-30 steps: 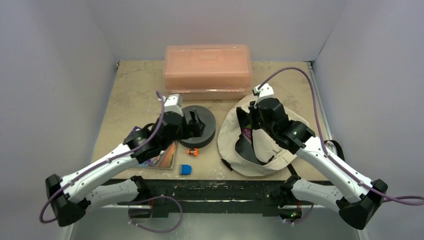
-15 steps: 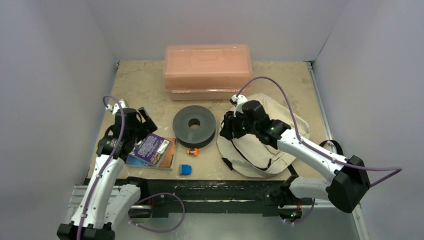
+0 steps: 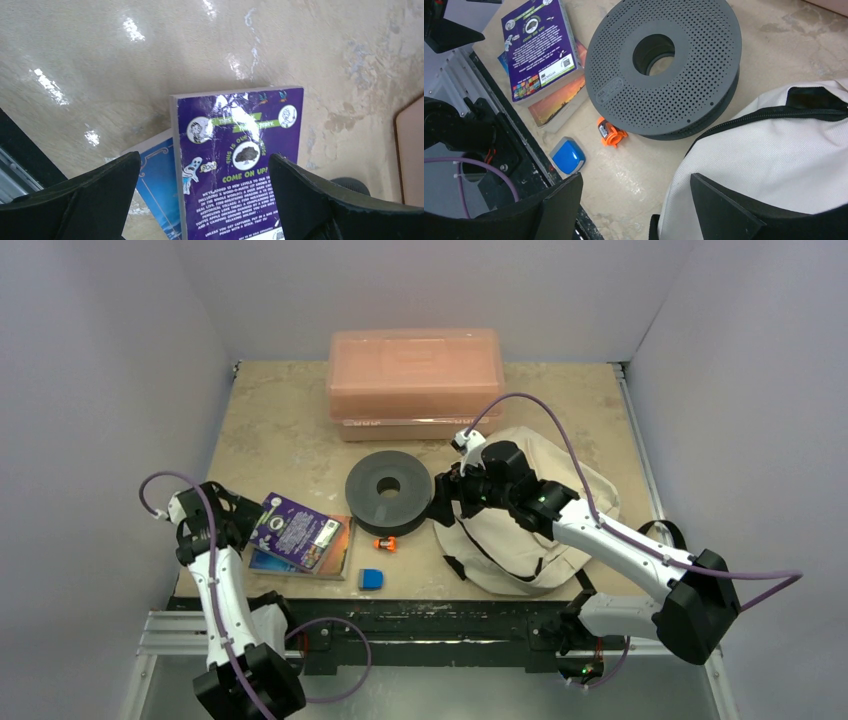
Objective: Pack the student bag
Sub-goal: Pick up the book from the center of the board.
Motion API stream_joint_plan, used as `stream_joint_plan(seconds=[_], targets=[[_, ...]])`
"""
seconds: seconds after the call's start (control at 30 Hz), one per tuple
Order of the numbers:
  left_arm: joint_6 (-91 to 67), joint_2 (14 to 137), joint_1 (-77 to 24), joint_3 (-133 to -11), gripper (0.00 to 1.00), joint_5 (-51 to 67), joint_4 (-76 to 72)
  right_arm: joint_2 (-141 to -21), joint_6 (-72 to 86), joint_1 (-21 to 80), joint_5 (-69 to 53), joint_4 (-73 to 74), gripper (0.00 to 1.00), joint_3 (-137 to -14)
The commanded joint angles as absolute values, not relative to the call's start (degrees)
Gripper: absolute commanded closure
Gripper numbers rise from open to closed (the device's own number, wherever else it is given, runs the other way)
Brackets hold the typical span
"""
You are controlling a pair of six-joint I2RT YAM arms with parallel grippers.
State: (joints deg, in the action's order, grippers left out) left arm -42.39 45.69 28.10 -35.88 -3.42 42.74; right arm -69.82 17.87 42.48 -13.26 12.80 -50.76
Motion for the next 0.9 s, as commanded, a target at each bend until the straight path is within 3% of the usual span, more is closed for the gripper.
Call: stream_joint_plan(seconds=[0.0,0.2,0.3,0.6,0.7,0.87], targets=[[-43.3,44.6,30.8,-32.7,0.0,-4.0,36.3,-68.5,14.1,42.7,-16.8,10.0,0.17,-50.9],[-43.8,37.3,31.6,-24.5,0.0,-6.5,29.1,-64.7,16.2,43.0,-24.4,5.3,0.17,-48.7],[-43.4,33.3,31.7,-21.8,0.0,-10.6,27.4,-61.9,14.6,47.5,-19.8,6.5,0.14,-49.6],[-50.7,36.2,33.9,-16.6,0.0,-9.3,23.3,-56.3,14.0,57.4,-15.1,6.9,0.09,-48.8],[-49.9,36.1,34.4,-13.4,0.0,-5.1,14.5,-55.1,14.0,59.8,-14.5,6.4,0.08,-48.5],[-52.3,38.6,34.5,-14.1,0.0,-6.4,16.4,-53.3,13.8,62.5,-12.3,6.4,0.06,-48.3]])
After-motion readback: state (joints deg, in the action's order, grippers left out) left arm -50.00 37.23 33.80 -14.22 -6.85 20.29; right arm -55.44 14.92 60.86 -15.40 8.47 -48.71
